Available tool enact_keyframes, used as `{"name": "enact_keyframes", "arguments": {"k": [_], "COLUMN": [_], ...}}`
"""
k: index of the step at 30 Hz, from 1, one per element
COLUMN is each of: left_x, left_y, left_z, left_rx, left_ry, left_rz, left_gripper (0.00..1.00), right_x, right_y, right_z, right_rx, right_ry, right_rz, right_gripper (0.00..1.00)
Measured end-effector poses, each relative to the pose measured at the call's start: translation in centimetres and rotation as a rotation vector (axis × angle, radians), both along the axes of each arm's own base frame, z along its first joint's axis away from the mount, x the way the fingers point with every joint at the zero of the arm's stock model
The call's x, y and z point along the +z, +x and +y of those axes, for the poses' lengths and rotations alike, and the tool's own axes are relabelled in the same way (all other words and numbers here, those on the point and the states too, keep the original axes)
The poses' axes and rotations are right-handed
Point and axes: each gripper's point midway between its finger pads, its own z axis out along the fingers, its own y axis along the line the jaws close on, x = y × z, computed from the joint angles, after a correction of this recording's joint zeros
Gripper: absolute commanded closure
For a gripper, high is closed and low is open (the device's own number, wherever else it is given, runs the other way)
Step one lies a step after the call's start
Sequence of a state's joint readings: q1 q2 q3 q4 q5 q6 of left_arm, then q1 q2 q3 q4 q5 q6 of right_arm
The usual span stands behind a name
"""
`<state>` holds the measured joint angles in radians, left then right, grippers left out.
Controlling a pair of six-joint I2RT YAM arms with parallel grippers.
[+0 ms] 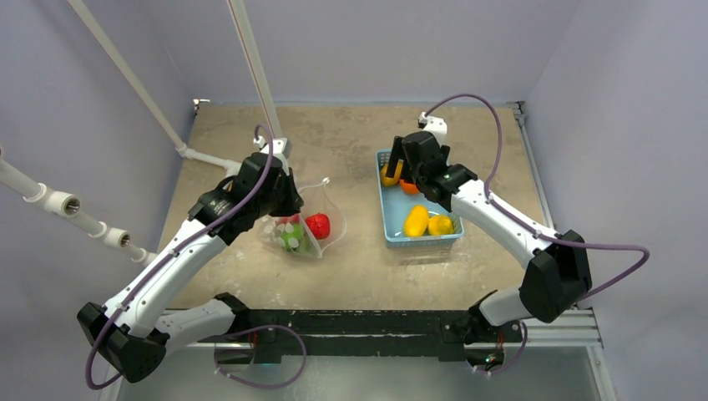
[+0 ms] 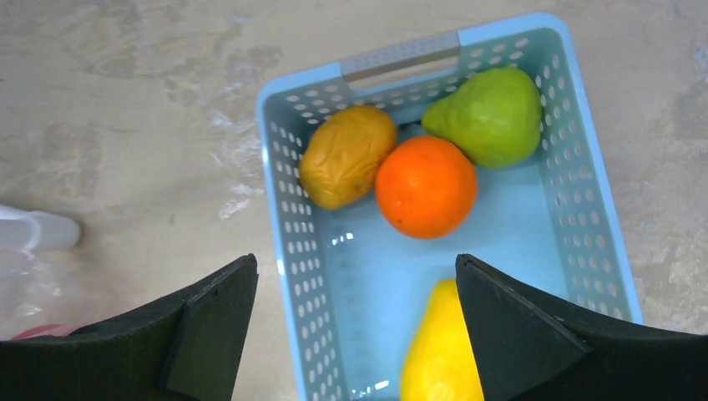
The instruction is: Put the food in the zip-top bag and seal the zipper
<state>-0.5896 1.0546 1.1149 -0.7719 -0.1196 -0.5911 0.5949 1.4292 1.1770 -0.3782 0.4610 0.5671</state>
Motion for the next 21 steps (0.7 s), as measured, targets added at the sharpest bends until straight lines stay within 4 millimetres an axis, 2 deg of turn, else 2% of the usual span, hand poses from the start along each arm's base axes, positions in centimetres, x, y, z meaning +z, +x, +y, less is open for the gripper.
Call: {"name": "enact_keyframes", "arguments": {"k": [7,21], "left_x": [0.1,0.3], "left_y": [-0.1,-0.1], "left_z": [0.0,0.1], "left_rx": [0.000,0.000], "left_ry": [-0.002,-0.005], "left_rz": [-0.004,-0.009], "left_gripper": [1.00,1.00], "right_x": [-3.7,-8.3], "right_y": [0.7,2.6], "right_z": [-1.7,-3.5], "right_rx": [-0.048,-0.116], "right_ry": [-0.031,-0.020], "right_rz": [0.071,0.117], "right_gripper": [0.01,0.01]}}
